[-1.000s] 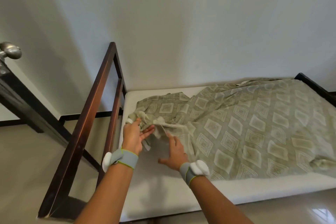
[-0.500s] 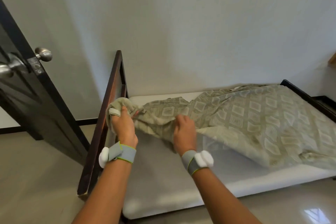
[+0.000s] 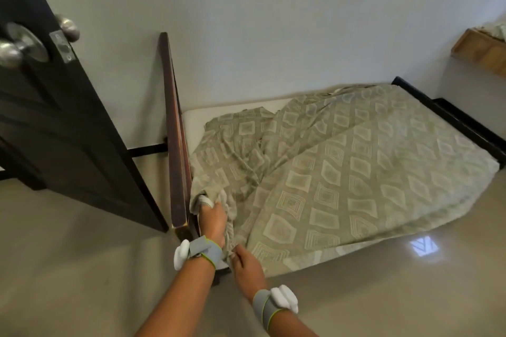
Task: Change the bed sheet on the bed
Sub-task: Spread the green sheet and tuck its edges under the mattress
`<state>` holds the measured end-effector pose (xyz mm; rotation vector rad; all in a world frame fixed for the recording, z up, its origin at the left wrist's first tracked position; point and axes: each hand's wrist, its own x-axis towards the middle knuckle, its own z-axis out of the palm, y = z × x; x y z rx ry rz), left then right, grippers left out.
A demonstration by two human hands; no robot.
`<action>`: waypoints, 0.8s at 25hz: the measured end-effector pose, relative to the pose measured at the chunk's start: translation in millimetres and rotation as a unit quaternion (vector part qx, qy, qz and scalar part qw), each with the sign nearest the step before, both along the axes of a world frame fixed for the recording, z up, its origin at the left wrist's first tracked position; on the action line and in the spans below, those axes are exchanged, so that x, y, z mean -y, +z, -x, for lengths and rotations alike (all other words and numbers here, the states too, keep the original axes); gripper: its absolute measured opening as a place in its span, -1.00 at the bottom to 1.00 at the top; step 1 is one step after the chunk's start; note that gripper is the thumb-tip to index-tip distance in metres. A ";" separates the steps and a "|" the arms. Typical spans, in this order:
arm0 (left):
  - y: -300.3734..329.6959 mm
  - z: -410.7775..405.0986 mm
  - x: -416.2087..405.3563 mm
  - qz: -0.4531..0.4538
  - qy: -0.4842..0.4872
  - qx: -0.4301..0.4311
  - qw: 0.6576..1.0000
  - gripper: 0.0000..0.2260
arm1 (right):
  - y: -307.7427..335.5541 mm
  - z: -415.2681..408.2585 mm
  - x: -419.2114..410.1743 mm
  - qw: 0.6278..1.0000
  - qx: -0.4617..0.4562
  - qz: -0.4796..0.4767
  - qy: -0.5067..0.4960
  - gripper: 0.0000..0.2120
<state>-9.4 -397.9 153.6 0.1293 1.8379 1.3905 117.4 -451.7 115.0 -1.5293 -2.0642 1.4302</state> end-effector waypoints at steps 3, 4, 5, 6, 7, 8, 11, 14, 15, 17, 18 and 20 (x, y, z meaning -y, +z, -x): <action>-25.2 -5.4 13.4 0.082 -0.056 -0.014 0.995 -0.46 | -19.3 -7.9 6.2 0.997 0.053 0.049 0.018 -0.87; -31.3 -5.8 15.8 0.114 -0.077 -0.015 0.990 -0.38 | -25.4 -11.1 7.8 0.995 0.071 0.067 0.026 -0.83; -33.2 -5.5 18.7 0.152 -0.089 -0.004 0.984 -0.27 | -30.5 -14.5 9.3 0.993 0.083 0.080 0.029 -0.78; -37.3 -4.4 20.0 0.182 -0.101 0.002 0.978 -0.18 | -32.5 -17.3 8.9 0.992 0.089 0.084 0.024 -0.75; -39.3 -5.1 20.8 0.202 -0.113 0.001 0.973 -0.16 | -33.2 -20.4 6.5 0.992 0.091 0.084 0.014 -0.74; -40.7 -5.4 19.9 0.207 -0.118 -0.010 0.971 -0.19 | -30.4 -23.0 2.2 0.993 0.088 0.077 0.000 -0.75; -42.6 -11.3 11.5 0.188 -0.131 -0.018 0.973 -0.40 | -20.1 -34.4 -22.0 0.993 0.056 0.073 -0.069 -0.80; -34.2 -16.8 -6.4 0.158 -0.180 -0.009 0.971 -0.74 | -9.5 -50.2 -50.5 0.988 0.019 0.081 -0.133 -0.86; -30.1 -18.8 -14.3 0.142 -0.189 -0.001 0.972 -0.82 | -8.9 -55.9 -61.7 0.986 0.004 0.078 -0.147 -0.86; -22.9 -24.4 -33.2 0.120 -0.200 0.016 0.972 -0.83 | -3.8 -68.6 -87.0 0.980 -0.032 0.074 -0.183 -0.86; -17.7 -30.8 -48.4 0.116 -0.202 0.017 0.972 -0.85 | -2.5 -78.4 -105.4 0.976 -0.050 0.078 -0.196 -0.85; -10.2 -40.7 -77.8 0.110 -0.189 0.024 0.975 -0.78 | 3.1 -96.8 -142.2 0.969 -0.083 0.084 -0.217 -0.80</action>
